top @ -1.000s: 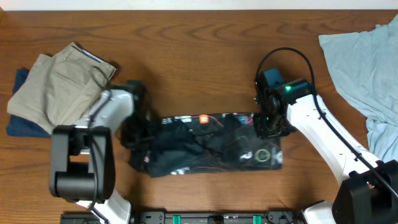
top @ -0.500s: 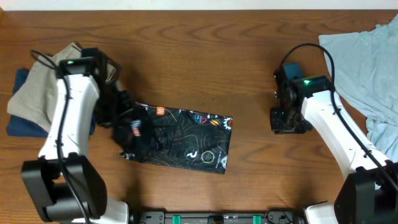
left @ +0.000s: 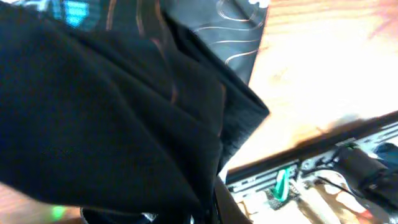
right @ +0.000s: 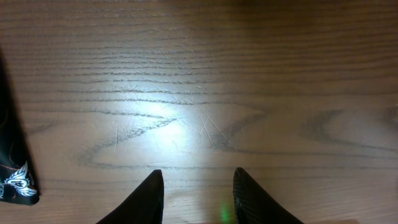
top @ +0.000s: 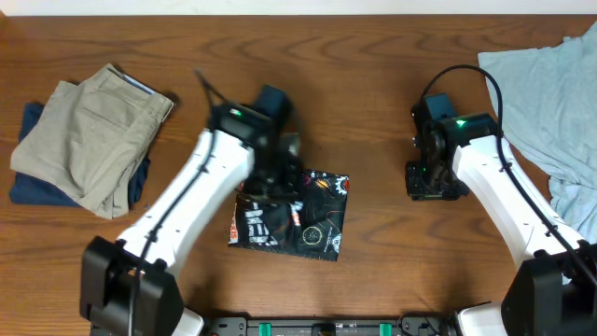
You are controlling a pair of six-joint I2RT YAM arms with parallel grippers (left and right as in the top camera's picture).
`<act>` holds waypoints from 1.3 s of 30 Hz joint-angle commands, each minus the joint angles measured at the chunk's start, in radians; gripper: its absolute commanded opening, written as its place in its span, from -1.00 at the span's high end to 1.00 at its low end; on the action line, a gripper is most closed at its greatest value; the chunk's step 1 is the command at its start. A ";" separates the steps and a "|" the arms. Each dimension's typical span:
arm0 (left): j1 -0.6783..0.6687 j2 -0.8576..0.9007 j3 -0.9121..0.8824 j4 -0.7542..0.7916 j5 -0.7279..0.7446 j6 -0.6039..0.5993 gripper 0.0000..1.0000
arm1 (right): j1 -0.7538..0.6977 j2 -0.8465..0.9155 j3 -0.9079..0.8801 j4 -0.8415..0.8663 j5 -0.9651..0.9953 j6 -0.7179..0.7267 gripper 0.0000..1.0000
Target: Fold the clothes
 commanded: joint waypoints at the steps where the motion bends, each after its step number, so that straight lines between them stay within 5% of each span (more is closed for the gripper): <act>1: -0.071 -0.011 0.012 0.019 -0.099 -0.084 0.83 | -0.010 -0.006 0.014 -0.001 0.010 -0.005 0.30; 6: -0.137 -0.011 0.004 0.056 -0.165 -0.134 0.70 | -0.009 -0.006 0.014 -0.001 0.010 -0.004 0.31; 10: -0.165 -0.011 -0.015 0.089 -0.164 -0.150 0.07 | -0.009 -0.006 0.014 -0.003 0.010 -0.004 0.30; 17: -0.132 -0.021 -0.015 0.091 -0.154 -0.071 0.03 | -0.008 -0.006 0.014 0.004 -0.047 -0.043 0.07; 25: 0.117 -0.085 -0.011 0.039 -0.160 0.008 0.02 | 0.055 -0.006 0.014 0.124 -0.508 -0.267 -0.08; 39: 0.525 -0.089 -0.013 -0.011 -0.181 0.014 -0.29 | 0.456 0.086 0.014 0.462 -0.665 -0.172 -0.15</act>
